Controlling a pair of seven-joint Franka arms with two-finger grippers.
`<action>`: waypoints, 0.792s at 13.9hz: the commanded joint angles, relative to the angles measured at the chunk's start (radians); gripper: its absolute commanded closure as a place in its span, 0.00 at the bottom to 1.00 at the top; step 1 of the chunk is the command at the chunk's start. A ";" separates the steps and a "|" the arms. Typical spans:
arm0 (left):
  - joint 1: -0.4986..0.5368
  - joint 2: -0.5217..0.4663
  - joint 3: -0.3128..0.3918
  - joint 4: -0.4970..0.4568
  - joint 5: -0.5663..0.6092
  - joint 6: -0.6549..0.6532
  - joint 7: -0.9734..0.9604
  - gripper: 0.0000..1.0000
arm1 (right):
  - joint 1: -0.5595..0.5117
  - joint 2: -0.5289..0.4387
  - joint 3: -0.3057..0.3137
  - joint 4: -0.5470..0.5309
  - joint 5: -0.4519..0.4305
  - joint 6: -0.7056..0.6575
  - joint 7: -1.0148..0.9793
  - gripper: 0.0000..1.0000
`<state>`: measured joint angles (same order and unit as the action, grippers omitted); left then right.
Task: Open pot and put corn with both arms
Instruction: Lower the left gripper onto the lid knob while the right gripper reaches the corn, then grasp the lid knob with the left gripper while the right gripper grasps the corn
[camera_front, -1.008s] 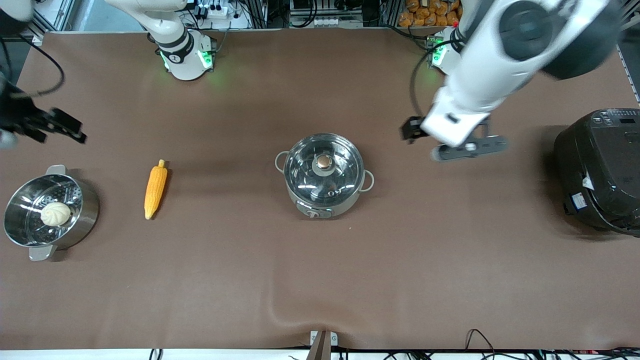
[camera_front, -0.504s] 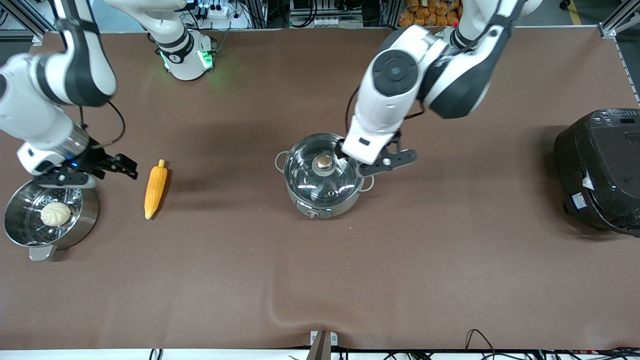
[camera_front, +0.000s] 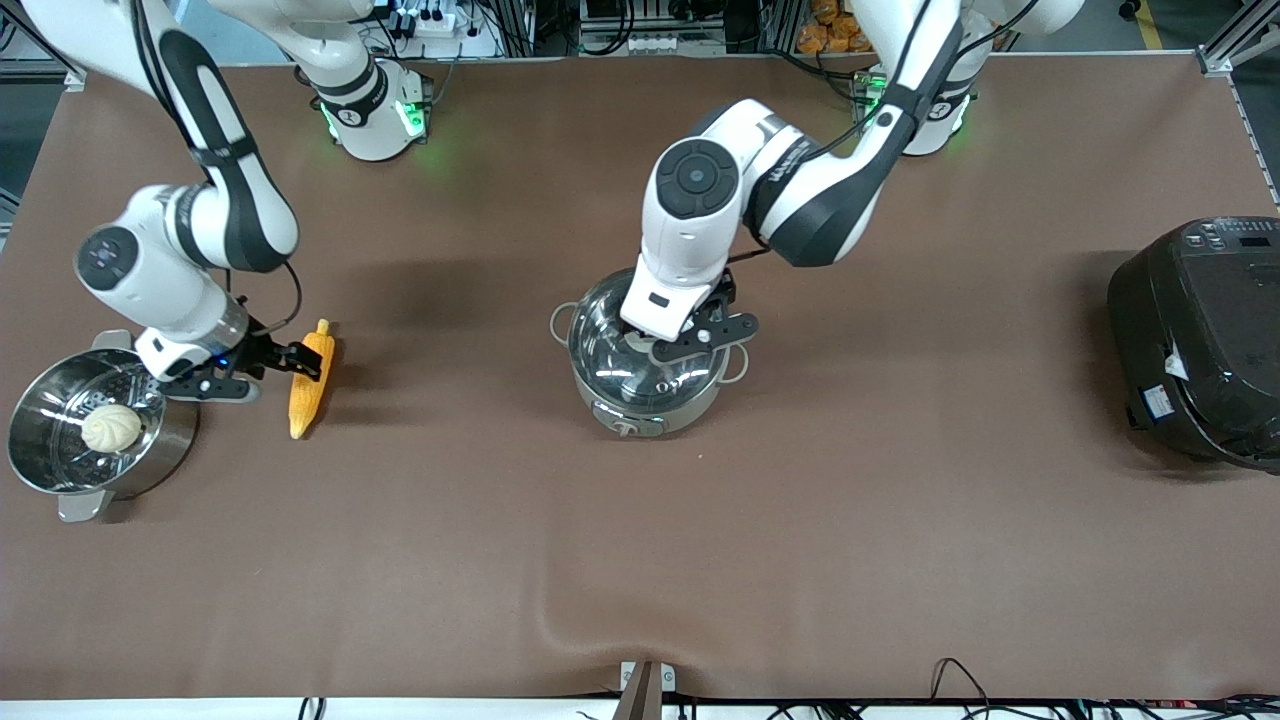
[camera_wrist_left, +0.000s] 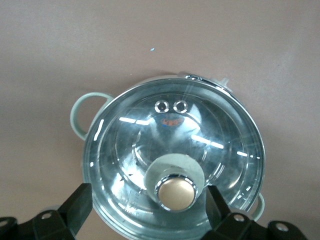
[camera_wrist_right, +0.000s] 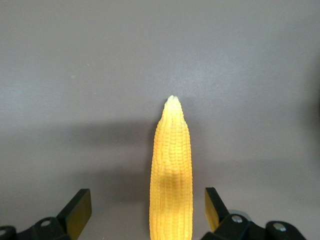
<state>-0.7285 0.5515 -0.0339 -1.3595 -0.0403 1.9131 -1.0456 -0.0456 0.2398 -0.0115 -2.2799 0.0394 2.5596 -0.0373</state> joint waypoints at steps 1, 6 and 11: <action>-0.035 0.030 0.037 0.034 -0.006 0.024 -0.017 0.00 | -0.023 0.061 0.005 -0.013 -0.004 0.075 -0.035 0.00; -0.060 0.068 0.039 0.034 -0.006 0.060 -0.047 0.01 | -0.045 0.113 0.005 -0.061 -0.003 0.182 -0.035 0.12; -0.072 0.084 0.035 0.031 -0.006 0.064 -0.048 0.11 | -0.036 0.124 0.007 -0.047 -0.001 0.172 -0.023 0.80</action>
<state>-0.7822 0.6143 -0.0131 -1.3580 -0.0403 1.9768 -1.0748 -0.0735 0.3762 -0.0155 -2.3268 0.0394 2.7301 -0.0604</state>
